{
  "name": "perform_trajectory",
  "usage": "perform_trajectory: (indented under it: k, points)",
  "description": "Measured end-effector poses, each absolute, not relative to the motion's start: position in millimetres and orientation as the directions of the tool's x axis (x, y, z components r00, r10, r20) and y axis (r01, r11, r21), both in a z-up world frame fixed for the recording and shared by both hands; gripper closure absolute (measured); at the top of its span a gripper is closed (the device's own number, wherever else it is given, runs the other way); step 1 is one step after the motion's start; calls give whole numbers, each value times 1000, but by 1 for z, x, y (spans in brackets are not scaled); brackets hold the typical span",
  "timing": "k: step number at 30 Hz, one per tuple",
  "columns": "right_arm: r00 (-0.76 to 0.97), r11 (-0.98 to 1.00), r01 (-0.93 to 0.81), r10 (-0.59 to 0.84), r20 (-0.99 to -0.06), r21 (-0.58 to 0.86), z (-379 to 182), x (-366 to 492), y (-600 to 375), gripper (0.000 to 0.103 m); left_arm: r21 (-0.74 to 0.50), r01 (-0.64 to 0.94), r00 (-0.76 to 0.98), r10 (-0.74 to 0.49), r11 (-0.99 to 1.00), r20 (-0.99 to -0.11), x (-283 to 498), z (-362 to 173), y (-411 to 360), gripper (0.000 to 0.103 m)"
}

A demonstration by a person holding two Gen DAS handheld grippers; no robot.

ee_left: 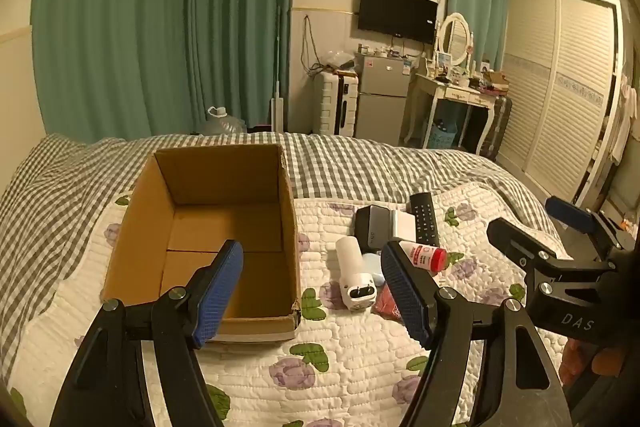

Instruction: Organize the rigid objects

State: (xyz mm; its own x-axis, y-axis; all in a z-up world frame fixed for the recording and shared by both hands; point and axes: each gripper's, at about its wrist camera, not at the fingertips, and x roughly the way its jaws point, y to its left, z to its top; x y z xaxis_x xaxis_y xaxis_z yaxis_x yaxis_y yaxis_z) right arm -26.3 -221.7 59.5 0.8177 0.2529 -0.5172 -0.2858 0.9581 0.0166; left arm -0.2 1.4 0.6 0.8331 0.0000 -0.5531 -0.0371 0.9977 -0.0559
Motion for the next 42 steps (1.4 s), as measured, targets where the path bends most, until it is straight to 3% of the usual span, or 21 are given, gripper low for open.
perform_trajectory:
  k: [42]
  points:
    - [813, 957, -291, 255, -523, 15, 57, -29, -217, 0, -17, -36, 818, 19, 999, -575, 2, -3, 3, 29]
